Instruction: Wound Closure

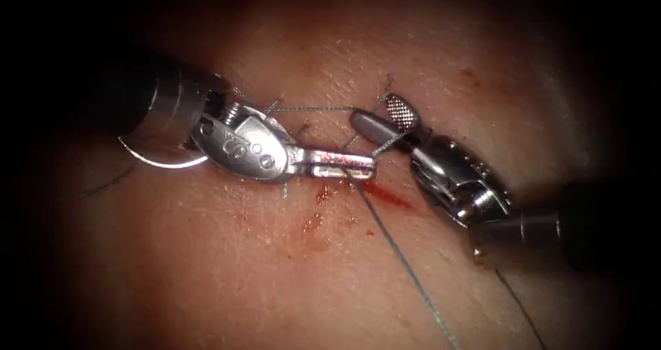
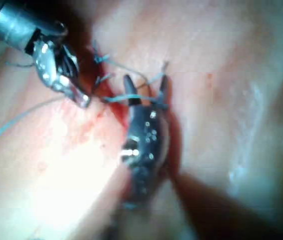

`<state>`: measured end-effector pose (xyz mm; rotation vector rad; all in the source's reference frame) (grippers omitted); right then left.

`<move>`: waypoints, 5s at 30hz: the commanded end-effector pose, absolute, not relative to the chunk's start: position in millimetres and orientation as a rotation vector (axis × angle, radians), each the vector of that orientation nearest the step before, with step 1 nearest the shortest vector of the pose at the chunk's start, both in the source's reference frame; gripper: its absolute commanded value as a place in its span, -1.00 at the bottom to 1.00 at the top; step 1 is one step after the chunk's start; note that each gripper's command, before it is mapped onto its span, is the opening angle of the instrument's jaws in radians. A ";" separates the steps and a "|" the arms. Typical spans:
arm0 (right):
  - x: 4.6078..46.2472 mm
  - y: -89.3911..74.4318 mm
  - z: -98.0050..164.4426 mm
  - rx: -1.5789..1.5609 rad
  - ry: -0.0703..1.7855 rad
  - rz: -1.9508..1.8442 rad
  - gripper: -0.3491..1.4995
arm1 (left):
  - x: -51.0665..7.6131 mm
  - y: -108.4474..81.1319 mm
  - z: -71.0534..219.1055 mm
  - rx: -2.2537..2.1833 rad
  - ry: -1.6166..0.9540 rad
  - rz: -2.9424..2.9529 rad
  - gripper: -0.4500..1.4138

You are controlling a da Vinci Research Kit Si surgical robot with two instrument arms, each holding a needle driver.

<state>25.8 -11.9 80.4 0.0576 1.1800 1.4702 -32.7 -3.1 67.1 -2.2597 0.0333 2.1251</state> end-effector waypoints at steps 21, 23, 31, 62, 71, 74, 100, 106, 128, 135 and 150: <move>27.8 -10.6 80.7 -0.001 1.123 1.435 0.02 | -31.6 -1.2 71.0 -2.180 0.031 2.202 -1.00; 27.9 -10.6 80.7 0.013 1.126 1.425 -0.31 | -31.6 -1.3 71.0 -2.178 0.029 2.206 -1.00; 27.7 -11.2 80.1 0.021 1.152 1.382 -1.00 | -31.2 -1.3 71.0 -2.172 0.026 2.213 -1.00; 34.4 -21.4 73.1 -0.055 1.183 1.124 -1.00 | -29.6 13.4 72.9 -2.041 0.059 2.202 -1.00; 34.7 -22.7 73.3 -0.038 1.178 1.103 -1.00 | -31.2 18.6 72.9 -2.007 0.105 2.197 -1.00; 34.9 -23.1 73.1 -0.031 1.179 1.097 -1.00 | -31.9 19.6 73.4 -1.997 0.116 2.196 -1.00; 35.5 -25.4 73.8 0.033 1.183 1.015 -1.00 | -37.9 27.5 78.5 -1.877 0.362 2.315 -1.00; 35.9 -26.3 73.9 0.091 1.191 0.959 -1.00 | -39.5 27.6 80.3 -1.837 0.394 2.351 -1.00; 37.0 -27.5 74.4 0.434 1.258 0.972 -1.00 | -40.4 28.4 80.6 -1.824 0.447 2.378 -1.00; 36.3 -26.0 73.3 0.371 1.242 0.964 -1.00 | -40.2 27.1 80.0 -1.846 0.424 2.372 -1.00; 31.5 -26.6 69.0 0.187 1.202 0.652 0.82 | -34.9 21.4 67.4 -1.977 0.290 2.227 -1.00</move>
